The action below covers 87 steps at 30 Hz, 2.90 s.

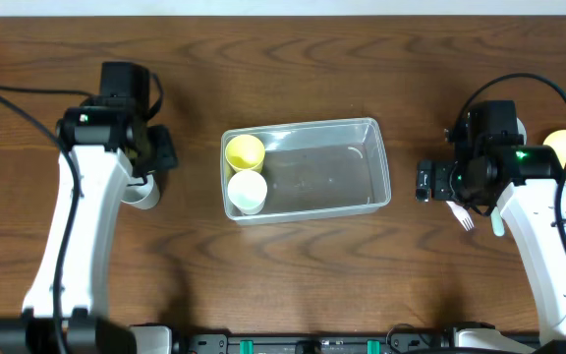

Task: Pack container
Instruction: 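Grasp the grey cup with the left gripper, then lower the grey cup into the container and open the gripper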

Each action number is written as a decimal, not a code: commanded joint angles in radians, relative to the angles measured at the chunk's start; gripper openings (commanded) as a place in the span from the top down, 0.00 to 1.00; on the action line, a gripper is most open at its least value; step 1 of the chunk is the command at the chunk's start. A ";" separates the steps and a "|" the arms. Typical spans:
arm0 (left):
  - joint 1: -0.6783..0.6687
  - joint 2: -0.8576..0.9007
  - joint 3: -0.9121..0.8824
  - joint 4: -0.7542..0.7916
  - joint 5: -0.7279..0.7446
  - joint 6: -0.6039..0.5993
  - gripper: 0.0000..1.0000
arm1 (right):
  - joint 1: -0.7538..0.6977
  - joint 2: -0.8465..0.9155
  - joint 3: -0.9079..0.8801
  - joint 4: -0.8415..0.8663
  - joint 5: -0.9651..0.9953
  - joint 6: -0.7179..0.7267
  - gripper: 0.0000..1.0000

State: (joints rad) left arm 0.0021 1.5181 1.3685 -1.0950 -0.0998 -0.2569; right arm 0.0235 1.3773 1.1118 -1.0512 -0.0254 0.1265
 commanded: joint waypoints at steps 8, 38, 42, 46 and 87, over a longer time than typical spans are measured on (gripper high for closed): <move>0.105 0.272 -0.076 0.065 0.119 -0.022 0.37 | -0.005 0.002 0.018 -0.006 0.010 0.015 0.01; -0.310 -0.050 0.282 0.003 0.108 0.134 0.94 | -0.005 0.002 0.018 -0.004 0.010 0.015 0.01; -0.456 -0.002 0.307 0.039 0.108 0.212 0.94 | -0.005 0.002 0.018 -0.005 0.010 0.015 0.01; -0.527 0.088 0.307 0.053 0.117 0.263 0.94 | -0.005 0.002 0.018 -0.005 0.010 0.015 0.01; -0.565 0.518 0.356 0.054 0.046 0.406 0.37 | -0.005 0.002 0.018 -0.008 0.010 0.015 0.01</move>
State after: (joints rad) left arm -0.5648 2.0850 1.6829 -1.0206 -0.0074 0.1390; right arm 0.0235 1.3773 1.1118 -1.0576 -0.0254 0.1265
